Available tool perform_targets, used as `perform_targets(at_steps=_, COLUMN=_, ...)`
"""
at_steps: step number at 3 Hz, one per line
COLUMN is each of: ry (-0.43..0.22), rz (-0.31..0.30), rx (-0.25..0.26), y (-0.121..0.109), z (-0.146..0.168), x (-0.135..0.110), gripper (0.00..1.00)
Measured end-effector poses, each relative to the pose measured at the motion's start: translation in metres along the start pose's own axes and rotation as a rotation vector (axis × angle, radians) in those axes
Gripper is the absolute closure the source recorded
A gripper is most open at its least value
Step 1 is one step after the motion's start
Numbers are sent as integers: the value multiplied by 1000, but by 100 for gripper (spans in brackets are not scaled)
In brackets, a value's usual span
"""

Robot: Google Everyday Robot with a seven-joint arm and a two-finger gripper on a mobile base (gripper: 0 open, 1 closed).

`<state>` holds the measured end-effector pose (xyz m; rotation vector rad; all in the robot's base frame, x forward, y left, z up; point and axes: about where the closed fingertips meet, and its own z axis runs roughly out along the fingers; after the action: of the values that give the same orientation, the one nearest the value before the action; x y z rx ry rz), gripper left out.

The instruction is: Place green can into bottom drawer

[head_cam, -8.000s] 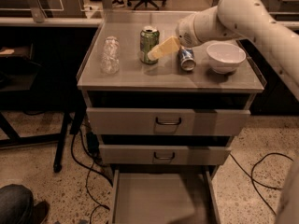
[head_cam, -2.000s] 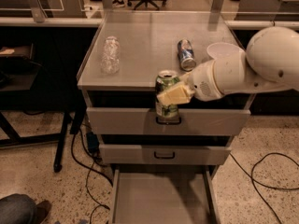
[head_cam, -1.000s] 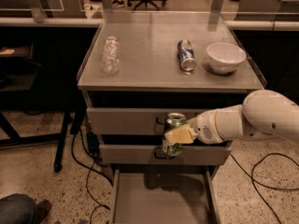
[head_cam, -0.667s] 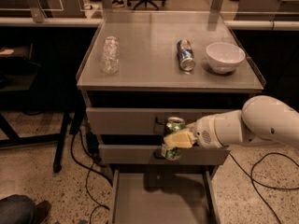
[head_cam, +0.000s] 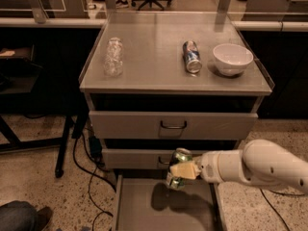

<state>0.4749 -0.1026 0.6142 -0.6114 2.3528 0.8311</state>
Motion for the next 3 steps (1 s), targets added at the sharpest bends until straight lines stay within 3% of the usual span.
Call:
perform_targets(at_steps=1, ry=28, rz=88, rx=5, y=-12, z=24, x=42, gripper=100)
perform_targets(at_steps=2, ry=27, rz=89, rx=5, y=-13, z=24, x=42, gripper=100)
perform_targets(at_steps=3, ry=8, rz=163, rx=-12, y=-28, z=41, x=68, gripper=100)
